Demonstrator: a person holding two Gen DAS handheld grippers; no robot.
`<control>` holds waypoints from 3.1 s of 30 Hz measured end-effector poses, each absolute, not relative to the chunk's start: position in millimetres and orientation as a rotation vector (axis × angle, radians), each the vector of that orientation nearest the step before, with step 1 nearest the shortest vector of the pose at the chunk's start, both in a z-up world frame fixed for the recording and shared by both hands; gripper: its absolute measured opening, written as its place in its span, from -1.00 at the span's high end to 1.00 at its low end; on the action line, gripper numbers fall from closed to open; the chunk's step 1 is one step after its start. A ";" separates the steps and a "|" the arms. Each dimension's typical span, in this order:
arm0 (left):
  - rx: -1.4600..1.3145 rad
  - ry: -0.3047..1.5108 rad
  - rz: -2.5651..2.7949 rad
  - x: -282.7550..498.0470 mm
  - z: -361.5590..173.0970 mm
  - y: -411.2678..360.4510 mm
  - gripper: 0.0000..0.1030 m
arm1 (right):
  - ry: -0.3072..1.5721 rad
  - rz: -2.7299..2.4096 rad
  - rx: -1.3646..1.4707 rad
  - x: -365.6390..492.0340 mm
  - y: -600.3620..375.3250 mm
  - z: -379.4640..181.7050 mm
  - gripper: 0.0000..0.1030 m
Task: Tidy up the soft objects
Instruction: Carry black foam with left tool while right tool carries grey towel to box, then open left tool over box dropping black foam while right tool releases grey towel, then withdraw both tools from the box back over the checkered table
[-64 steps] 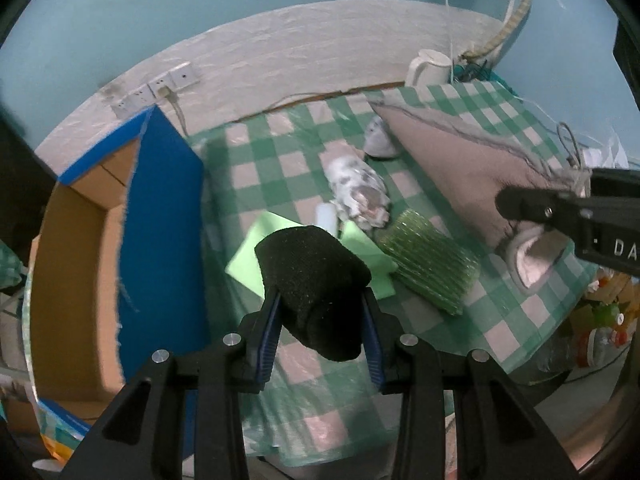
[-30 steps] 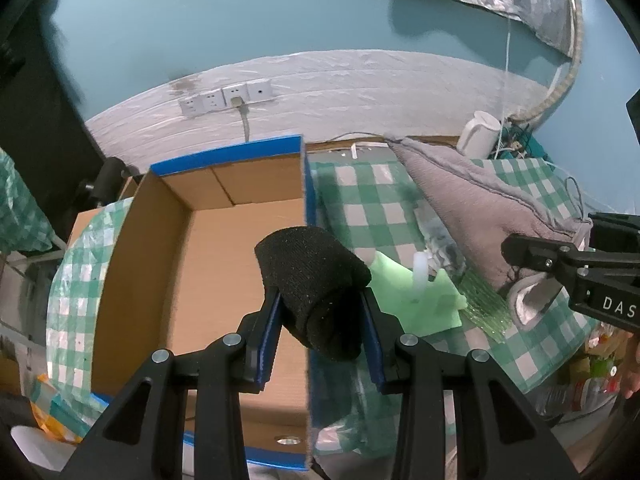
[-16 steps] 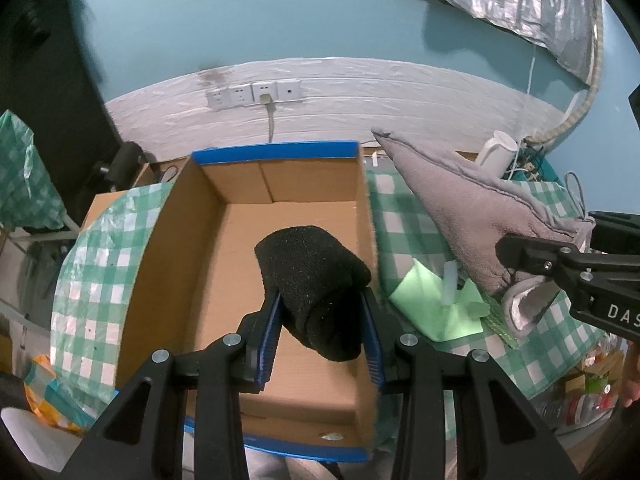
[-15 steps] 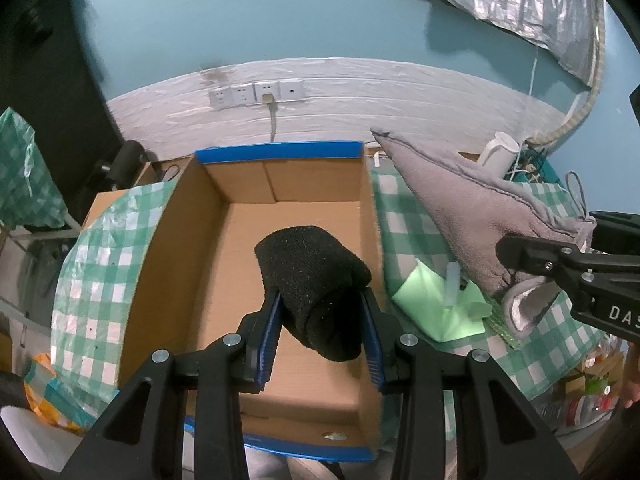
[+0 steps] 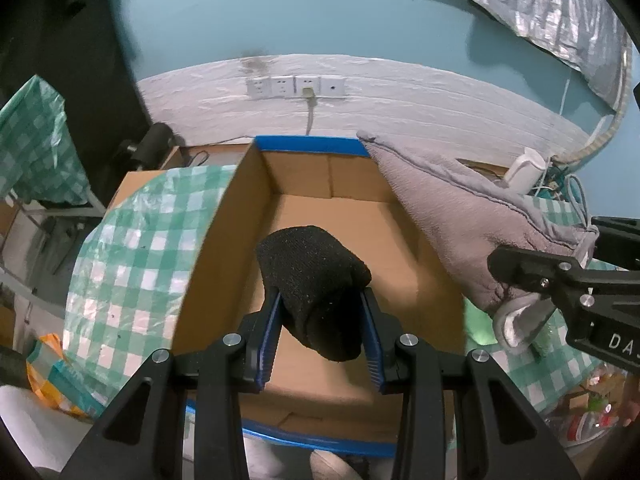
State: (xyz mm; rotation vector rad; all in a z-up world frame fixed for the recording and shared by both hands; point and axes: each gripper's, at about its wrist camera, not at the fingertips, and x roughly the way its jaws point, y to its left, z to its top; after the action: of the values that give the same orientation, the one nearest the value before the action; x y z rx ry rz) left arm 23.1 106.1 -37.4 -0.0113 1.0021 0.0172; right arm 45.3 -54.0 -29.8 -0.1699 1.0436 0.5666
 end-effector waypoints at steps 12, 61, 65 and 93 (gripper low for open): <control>-0.046 1.055 0.063 27.7 -60.4 141.5 0.26 | 1.101 0.619 -0.188 55.5 -8.0 -51.8 0.39; 0.008 1.012 -0.040 22.2 -49.6 90.5 -0.19 | 1.070 0.497 -0.140 53.4 -85.7 -56.8 -0.44; 0.029 1.005 -0.066 19.9 -47.2 75.5 -0.19 | 1.071 0.469 -0.118 53.0 -106.5 -58.9 -0.44; 0.200 1.028 -0.201 16.1 -56.6 -35.9 -0.29 | 1.080 0.311 0.037 45.5 -241.5 -81.2 -0.44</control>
State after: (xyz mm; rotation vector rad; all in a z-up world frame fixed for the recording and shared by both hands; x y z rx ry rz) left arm 16.1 -35.9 -56.6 0.1996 1.0281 -0.2011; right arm 45.5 -241.5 -81.2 0.0373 1.0800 0.3113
